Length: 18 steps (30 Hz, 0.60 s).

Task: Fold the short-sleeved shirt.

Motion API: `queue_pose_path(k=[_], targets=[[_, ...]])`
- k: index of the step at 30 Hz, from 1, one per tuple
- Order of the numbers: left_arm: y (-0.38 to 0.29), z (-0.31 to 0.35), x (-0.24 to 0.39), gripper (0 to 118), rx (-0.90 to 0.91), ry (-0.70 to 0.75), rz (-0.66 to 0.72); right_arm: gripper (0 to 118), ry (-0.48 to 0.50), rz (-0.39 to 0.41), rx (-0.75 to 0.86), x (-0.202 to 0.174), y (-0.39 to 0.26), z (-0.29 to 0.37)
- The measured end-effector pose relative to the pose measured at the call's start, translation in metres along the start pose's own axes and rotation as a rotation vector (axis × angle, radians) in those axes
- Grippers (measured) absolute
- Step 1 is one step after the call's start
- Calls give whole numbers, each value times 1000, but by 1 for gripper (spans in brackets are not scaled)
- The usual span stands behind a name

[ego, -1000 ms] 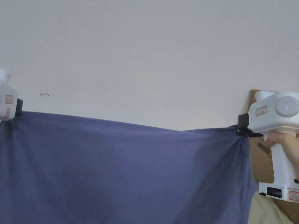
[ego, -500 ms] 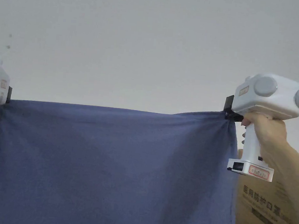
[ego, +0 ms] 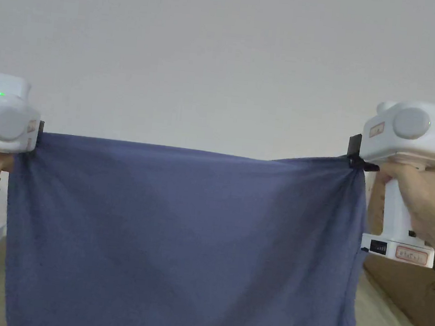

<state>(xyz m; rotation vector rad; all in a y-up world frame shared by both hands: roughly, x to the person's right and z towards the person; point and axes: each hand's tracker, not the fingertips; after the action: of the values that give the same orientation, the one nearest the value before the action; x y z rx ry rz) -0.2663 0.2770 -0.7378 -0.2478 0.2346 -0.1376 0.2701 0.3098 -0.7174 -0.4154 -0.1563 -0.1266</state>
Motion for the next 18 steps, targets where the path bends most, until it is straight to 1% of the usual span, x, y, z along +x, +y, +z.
queue_pose_path(k=[3,4,5,7,9,10,12,13,15,18], targets=[[-67,-35,27,0,-122,2,-61,4,-13,-24,-139,7,-69,-63],[-94,-45,32,0,-138,-11,-63,4,-21,-30,-188,9,-95,-82],[-121,-54,38,0,-175,-12,-70,4,-10,-19,-243,11,-120,-101],[-170,-71,47,0,-286,-33,-42,4,-18,-17,-329,13,-167,-128],[-217,-79,55,0,-377,-38,-56,4,-35,-16,-406,15,-210,-150],[-236,-83,58,0,-423,-35,-73,4,-20,-3,-447,16,-228,-156],[-267,-83,60,0,-477,-44,-72,4,-29,17,-503,17,-258,-165],[-280,-80,59,0,-496,-51,-78,4,-30,18,-505,19,-269,-166],[-294,-71,56,0,-513,-52,-75,4,-29,3,-525,28,-283,-167],[-302,-41,42,0,-509,-63,-72,4,-16,-3,-519,39,-292,-143]])
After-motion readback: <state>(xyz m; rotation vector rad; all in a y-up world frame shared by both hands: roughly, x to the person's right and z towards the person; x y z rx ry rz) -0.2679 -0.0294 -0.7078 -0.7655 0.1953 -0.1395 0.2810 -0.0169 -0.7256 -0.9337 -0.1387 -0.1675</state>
